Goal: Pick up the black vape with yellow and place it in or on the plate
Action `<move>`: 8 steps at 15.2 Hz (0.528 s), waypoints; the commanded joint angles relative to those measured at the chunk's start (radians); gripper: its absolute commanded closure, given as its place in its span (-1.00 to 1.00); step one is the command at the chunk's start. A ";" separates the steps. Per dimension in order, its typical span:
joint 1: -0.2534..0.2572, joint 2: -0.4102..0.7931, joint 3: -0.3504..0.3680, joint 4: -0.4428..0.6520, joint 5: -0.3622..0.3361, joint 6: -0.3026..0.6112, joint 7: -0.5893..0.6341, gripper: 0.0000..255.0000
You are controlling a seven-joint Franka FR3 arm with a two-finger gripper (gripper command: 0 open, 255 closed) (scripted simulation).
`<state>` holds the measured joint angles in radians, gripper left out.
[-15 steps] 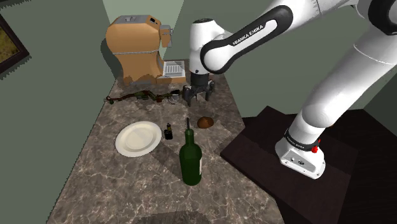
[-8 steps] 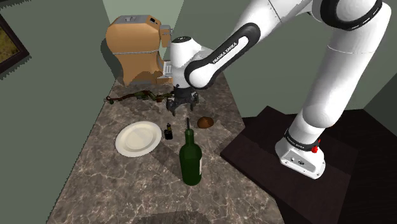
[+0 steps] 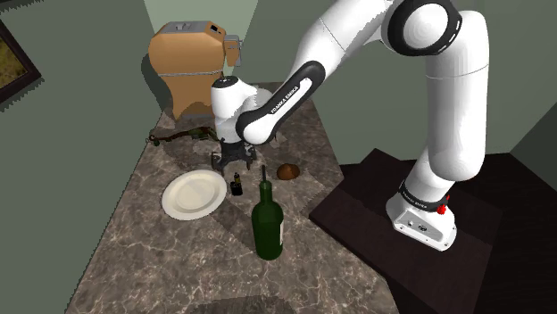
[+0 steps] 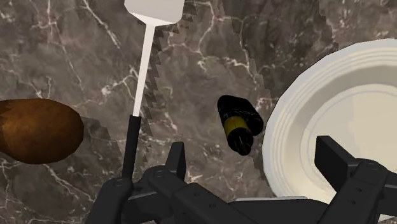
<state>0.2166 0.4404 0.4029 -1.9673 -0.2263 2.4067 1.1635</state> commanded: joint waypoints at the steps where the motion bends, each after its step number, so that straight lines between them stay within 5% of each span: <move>1: 0.015 0.033 -0.011 0.020 -0.018 0.012 0.018 -1.00; 8: 0.032 0.091 -0.033 0.024 -0.047 0.063 0.037 -1.00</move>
<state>0.2473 0.5269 0.3715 -1.9432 -0.2714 2.4649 1.1991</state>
